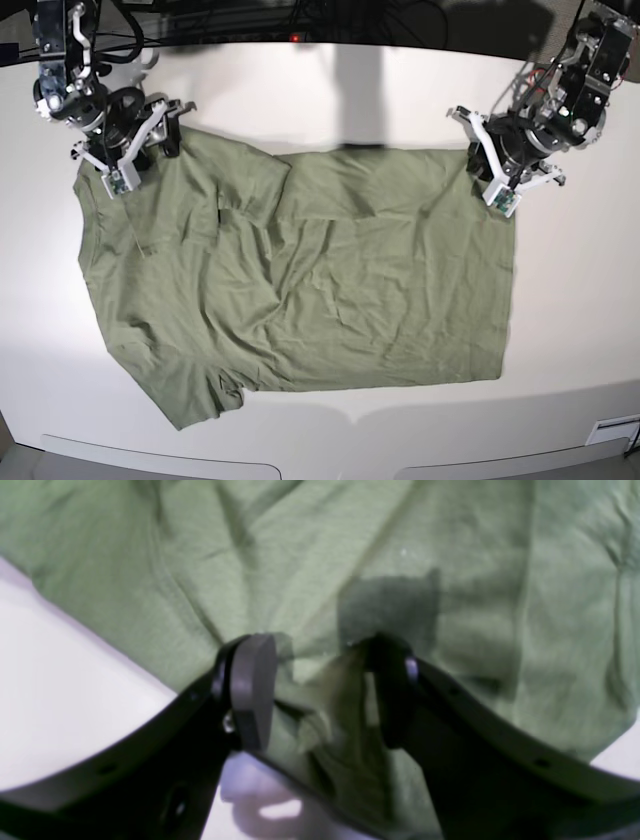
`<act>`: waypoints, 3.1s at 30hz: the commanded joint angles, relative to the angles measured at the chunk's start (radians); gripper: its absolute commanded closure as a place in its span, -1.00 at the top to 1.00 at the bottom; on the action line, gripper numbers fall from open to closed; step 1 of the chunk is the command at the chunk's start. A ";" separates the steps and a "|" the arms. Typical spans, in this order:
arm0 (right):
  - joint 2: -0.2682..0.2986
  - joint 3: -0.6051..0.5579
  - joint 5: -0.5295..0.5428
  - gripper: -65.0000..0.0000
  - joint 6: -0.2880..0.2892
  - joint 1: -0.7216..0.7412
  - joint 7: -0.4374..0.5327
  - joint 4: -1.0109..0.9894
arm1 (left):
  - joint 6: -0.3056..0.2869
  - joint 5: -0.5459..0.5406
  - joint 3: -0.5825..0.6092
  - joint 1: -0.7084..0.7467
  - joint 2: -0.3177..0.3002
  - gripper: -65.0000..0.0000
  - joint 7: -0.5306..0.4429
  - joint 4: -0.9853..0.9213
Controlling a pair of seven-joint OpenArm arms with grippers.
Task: Fold the T-shirt properly
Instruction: 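Drag the held shirt toward the robot with both grippers, then open both grippers to release the shirt edge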
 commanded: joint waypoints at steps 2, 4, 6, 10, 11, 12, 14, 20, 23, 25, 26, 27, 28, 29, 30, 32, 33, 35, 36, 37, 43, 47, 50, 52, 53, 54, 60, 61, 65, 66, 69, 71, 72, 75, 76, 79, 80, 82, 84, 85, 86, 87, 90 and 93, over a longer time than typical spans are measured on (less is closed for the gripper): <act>0.011 0.004 -0.026 -0.03 0.006 -0.023 -0.007 0.034 | 0.000 0.050 0.007 0.044 -0.015 -0.71 0.137 -0.016; 0.011 0.011 -0.046 -0.03 0.006 -0.043 -0.007 0.045 | 0.015 0.060 0.000 0.060 -0.018 -0.71 0.136 -0.016; 0.011 0.025 -0.047 -0.03 0.006 -0.058 -0.008 0.047 | 0.022 0.060 -0.027 0.083 -0.024 -0.71 0.126 -0.015; 0.011 0.067 -0.046 -0.03 0.006 -0.082 -0.006 0.047 | 0.021 0.060 -0.131 0.149 -0.026 -0.71 0.114 -0.008; 0.011 0.078 -0.043 -0.03 0.006 -0.083 -0.007 0.047 | 0.020 0.059 -0.158 0.167 -0.026 -0.71 0.115 0.000; 0.011 0.087 -0.042 -0.03 0.006 -0.083 -0.007 0.047 | 0.017 0.056 -0.179 0.185 -0.026 -0.71 0.115 0.011; 0.011 0.098 -0.042 -0.03 0.006 -0.083 -0.007 0.047 | 0.012 0.056 -0.212 0.225 -0.026 -0.71 0.118 0.042; 0.011 0.100 -0.039 -0.03 0.006 -0.097 -0.018 0.047 | 0.010 0.060 -0.264 0.360 -0.026 -0.71 0.124 0.154; 0.011 0.100 -0.039 -0.03 0.006 -0.119 -0.015 0.048 | 0.010 0.060 -0.268 0.391 -0.026 -0.71 0.122 0.178; 0.011 0.100 -0.039 -0.03 0.006 -0.134 -0.014 0.048 | 0.010 0.060 -0.268 0.389 -0.026 -0.71 0.122 0.179; 0.011 0.100 -0.039 -0.03 0.006 -0.142 -0.015 0.048 | 0.010 0.060 -0.268 0.386 -0.026 -0.71 0.122 0.179; 0.011 0.100 -0.039 -0.03 0.006 -0.148 -0.014 0.048 | 0.010 0.060 -0.268 0.387 -0.026 -0.71 0.123 0.179; 0.011 0.100 -0.040 -0.03 0.006 -0.155 -0.016 0.048 | 0.010 0.060 -0.268 0.387 -0.026 -0.71 0.123 0.179; 0.011 0.100 -0.039 -0.03 0.006 -0.164 -0.015 0.048 | 0.010 0.060 -0.268 0.388 -0.026 -0.71 0.123 0.179; 0.011 0.100 -0.039 -0.03 0.006 -0.170 -0.015 0.048 | 0.010 0.060 -0.268 0.388 -0.026 -0.71 0.126 0.179; 0.011 0.100 -0.039 -0.03 0.006 -0.189 -0.016 0.048 | 0.010 0.060 -0.268 0.388 -0.026 -0.71 0.134 0.179; 0.011 0.100 -0.040 -0.03 0.006 -0.200 -0.016 0.048 | 0.010 0.059 -0.268 0.388 -0.026 -0.71 0.142 0.179; 0.011 0.100 -0.040 -0.03 0.006 -0.217 -0.015 0.051 | 0.010 0.059 -0.268 0.391 -0.026 -0.71 0.157 0.179; 0.011 0.100 -0.042 -0.03 0.007 -0.229 -0.015 0.056 | 0.011 0.056 -0.268 0.393 -0.026 -0.71 0.165 0.179; 0.011 0.100 -0.044 -0.03 0.007 -0.239 -0.014 0.063 | 0.010 0.056 -0.268 0.398 -0.026 -0.71 0.164 0.179; 0.010 0.129 -0.047 -0.03 0.006 -0.285 0.016 0.079 | 0.011 0.056 -0.268 0.407 -0.026 -0.71 0.157 0.182; 0.000 0.180 -0.040 -0.03 0.006 -0.302 0.012 0.079 | 0.010 0.056 -0.268 0.416 -0.026 -0.71 0.163 0.182; -0.021 0.227 -0.040 -0.03 0.006 -0.319 0.025 0.079 | 0.010 0.056 -0.268 0.423 -0.026 -0.71 0.146 0.182; -0.028 0.251 -0.039 -0.03 0.006 -0.318 0.034 0.079 | 0.011 0.056 -0.268 0.423 -0.026 -0.71 0.153 0.182; -0.026 0.257 -0.039 -0.03 0.006 -0.315 0.044 0.080 | 0.011 0.056 -0.268 0.423 -0.026 -0.71 0.153 0.182; -0.024 0.260 -0.039 -0.03 0.005 -0.309 0.045 0.082 | 0.011 0.056 -0.268 0.423 -0.026 -0.71 0.156 0.182; -0.025 0.262 -0.035 -0.03 0.003 -0.262 0.036 0.098 | 0.011 0.030 -0.268 0.436 -0.026 -0.71 0.194 0.182; -0.025 0.262 -0.034 -0.03 0.003 -0.258 0.034 0.098 | 0.011 0.030 -0.268 0.439 -0.026 -0.71 0.190 0.182; -0.025 0.262 0.008 -0.03 0.003 -0.257 0.034 0.109 | 0.011 0.033 -0.268 0.439 -0.026 -0.71 0.190 0.182; -0.024 0.262 0.013 -0.03 0.003 -0.257 0.035 0.112 | 0.011 0.033 -0.268 0.437 -0.026 -0.71 0.184 0.182; -0.025 0.262 0.013 -0.03 0.003 -0.250 0.039 0.123 | 0.011 0.034 -0.268 0.427 -0.026 -0.71 0.179 0.182; -0.025 0.262 0.014 -0.03 0.003 -0.238 0.039 0.125 | 0.011 0.034 -0.268 0.415 -0.026 -0.71 0.178 0.182; -0.025 0.262 0.015 -0.03 0.003 -0.230 0.038 0.125 | 0.011 0.033 -0.268 0.407 -0.026 -0.71 0.179 0.182; -0.025 0.262 0.017 -0.03 0.004 -0.208 0.029 0.125 | 0.011 0.033 -0.268 0.378 -0.026 -0.71 0.180 0.183; -0.025 0.262 0.018 -0.03 0.003 -0.206 0.022 0.125 | 0.011 0.033 -0.268 0.369 -0.026 -0.71 0.186 0.183; -0.025 0.262 0.018 -0.03 0.004 -0.196 0.019 0.127 | 0.011 0.034 -0.268 0.352 -0.026 -0.71 0.194 0.184; -0.024 0.262 0.018 -0.03 0.004 -0.195 0.019 0.129 | 0.011 0.034 -0.268 0.347 -0.026 -0.71 0.195 0.188; -0.025 0.262 0.019 -0.03 0.004 -0.195 0.019 0.143 | 0.013 0.034 -0.268 0.339 -0.026 -0.71 0.196 0.202; -0.025 0.262 0.044 -0.03 0.004 -0.196 0.011 0.171 | 0.026 0.037 -0.268 0.338 -0.027 -0.71 0.201 0.231; -0.025 0.262 0.051 -0.03 0.004 -0.196 -0.002 0.187 | 0.026 0.050 -0.268 0.338 -0.026 -0.71 0.205 0.249; -0.025 0.262 0.064 -0.03 0.004 -0.196 -0.011 0.206 | 0.026 0.061 -0.268 0.338 -0.026 -0.71 0.212 0.267; -0.025 0.262 0.068 -0.03 0.004 -0.196 -0.013 0.224 | 0.026 0.072 -0.268 0.338 -0.027 -0.71 0.222 0.286; -0.025 0.262 0.067 -0.03 0.004 -0.196 -0.015 0.272 | 0.027 0.086 -0.268 0.338 -0.027 -0.71 0.241 0.347; -0.025 0.262 0.070 -0.03 0.003 -0.195 -0.015 0.299 | 0.066 0.088 -0.268 0.338 -0.027 -0.71 0.248 0.396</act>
